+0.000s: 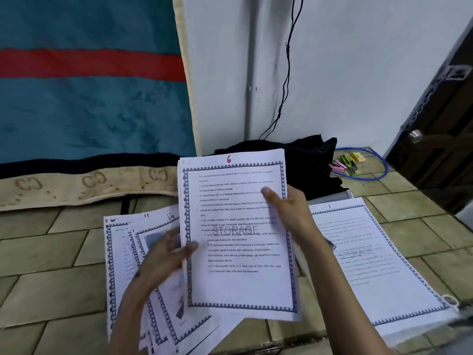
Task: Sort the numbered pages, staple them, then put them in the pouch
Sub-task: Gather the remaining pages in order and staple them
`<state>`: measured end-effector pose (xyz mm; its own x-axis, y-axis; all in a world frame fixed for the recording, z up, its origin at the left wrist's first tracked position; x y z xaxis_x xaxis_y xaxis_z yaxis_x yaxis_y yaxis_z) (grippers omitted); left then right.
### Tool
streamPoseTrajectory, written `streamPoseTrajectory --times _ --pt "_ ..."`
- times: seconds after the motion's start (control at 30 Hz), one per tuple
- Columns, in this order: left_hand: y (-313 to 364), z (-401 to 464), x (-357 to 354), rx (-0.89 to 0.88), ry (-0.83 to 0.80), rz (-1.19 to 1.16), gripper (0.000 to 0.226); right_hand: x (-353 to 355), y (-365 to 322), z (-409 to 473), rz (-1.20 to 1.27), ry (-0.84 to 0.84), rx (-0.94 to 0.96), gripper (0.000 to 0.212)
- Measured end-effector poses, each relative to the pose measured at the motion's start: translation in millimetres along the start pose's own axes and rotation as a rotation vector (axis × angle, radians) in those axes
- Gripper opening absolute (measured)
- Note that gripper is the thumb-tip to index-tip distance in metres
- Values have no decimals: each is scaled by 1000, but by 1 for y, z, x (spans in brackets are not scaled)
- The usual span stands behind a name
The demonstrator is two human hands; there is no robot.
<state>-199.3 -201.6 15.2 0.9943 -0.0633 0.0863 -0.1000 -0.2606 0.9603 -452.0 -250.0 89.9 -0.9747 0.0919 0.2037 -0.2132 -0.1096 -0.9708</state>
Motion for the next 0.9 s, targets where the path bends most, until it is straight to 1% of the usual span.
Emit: streamPoseTrajectory --times 0.03,0.07,0.1,0.13,0.17,0.2,0.27,0.3,0.37,0.4,0.5,0.53,0.57,0.63,0.67,0.7,0.8,0.83,0.9 --pt "26 6 14 -129 174 49 80 -1 3 -3 -20 -15 8 19" --pt "59 7 21 -301 336 150 65 -2 8 -6 -45 -25 4 20" --pt "93 7 12 -473 404 264 55 -3 14 -9 -79 -27 -6 19" --pt "122 9 -8 -617 386 359 50 -4 18 -12 -109 -23 -18 17" --pt "142 16 -33 -700 321 457 49 -5 20 -14 -127 -24 -25 16" --pt "153 27 -57 -735 243 569 50 -6 22 -16 -129 -30 -23 14" --pt "160 49 -97 -708 111 777 50 -7 25 -19 -127 -40 -9 13" --pt "158 58 -110 -680 45 839 48 -5 26 -20 -131 -39 2 15" --pt "153 64 -129 -657 -80 891 40 -1 28 -23 -131 -39 14 18" --pt "151 62 -136 -684 -113 915 36 2 30 -23 -129 -43 12 18" --pt "147 62 -148 -807 -115 988 32 5 40 -26 -186 -71 -12 19" --pt "145 63 -149 -842 -109 992 33 4 42 -28 -199 -80 -27 24" --pt "144 65 -148 -863 -106 991 34 4 43 -28 -201 -57 -36 36" --pt "141 69 -146 -878 -116 985 35 15 44 -26 -203 95 -49 60" --pt "139 71 -147 -880 -127 992 37 19 40 -24 -208 165 -39 64" --pt "136 72 -148 -888 -138 1003 41 19 35 -20 -216 187 -19 65" --pt "130 73 -156 -915 -151 1041 55 2 28 -12 -216 69 -17 60" --pt "129 74 -157 -921 -151 1046 57 -1 28 -10 -215 71 -14 56" --pt "126 77 -158 -933 -152 1032 58 5 27 -9 -199 165 19 45"
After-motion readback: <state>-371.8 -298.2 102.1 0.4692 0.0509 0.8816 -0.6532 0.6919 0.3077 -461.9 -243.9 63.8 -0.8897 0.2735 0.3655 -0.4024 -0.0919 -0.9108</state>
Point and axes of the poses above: each hand's wrist, its own z-axis towards the middle knuckle, its own x-axis out of the back of the hand, y = z × x, the point moved 9 cm from there along z, towards the middle knuckle, and after that the axes turned 10 degrees about -z, right-handed, at the moved point
